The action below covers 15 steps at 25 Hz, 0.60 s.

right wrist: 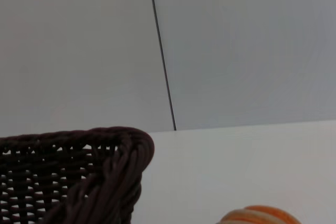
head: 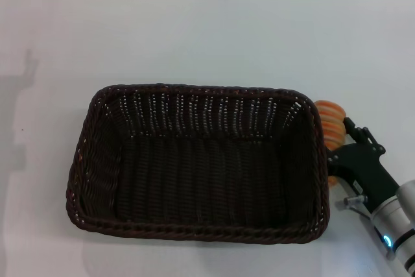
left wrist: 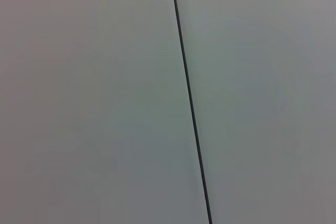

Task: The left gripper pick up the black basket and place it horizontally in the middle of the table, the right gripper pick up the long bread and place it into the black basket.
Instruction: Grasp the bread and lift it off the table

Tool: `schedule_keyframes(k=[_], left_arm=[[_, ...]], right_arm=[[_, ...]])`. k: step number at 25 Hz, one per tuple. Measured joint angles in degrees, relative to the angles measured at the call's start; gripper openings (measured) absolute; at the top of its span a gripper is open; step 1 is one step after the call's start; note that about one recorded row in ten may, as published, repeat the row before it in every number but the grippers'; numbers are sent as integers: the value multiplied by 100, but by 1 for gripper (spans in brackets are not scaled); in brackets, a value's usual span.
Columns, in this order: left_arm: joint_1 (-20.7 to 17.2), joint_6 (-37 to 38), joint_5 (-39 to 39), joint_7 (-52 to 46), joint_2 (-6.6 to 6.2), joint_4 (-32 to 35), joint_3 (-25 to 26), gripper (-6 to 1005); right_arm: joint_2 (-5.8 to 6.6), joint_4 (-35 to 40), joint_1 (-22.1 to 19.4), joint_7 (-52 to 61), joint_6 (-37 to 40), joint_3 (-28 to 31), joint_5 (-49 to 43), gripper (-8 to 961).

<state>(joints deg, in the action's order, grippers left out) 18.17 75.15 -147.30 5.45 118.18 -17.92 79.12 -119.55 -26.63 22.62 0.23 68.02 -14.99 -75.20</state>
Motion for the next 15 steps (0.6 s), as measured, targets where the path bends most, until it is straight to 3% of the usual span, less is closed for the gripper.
schedule_keyframes(k=[8, 12, 13, 15], left_arm=[[-15, 41, -2, 0, 3, 0, -11, 799], [-20, 47, 0, 1, 3, 0, -11, 799], [-21, 46, -1, 0, 4, 0, -11, 799], [-22, 46, 0, 1, 3, 0, -11, 799]], right_arm=[[3, -174, -275, -459, 397, 422, 38, 743], [-6, -254, -707, -488, 1873, 442, 24, 692], [-5, -311, -874, -494, 2814, 350, -88, 668], [-2, -321, -930, -496, 3178, 301, -213, 639]])
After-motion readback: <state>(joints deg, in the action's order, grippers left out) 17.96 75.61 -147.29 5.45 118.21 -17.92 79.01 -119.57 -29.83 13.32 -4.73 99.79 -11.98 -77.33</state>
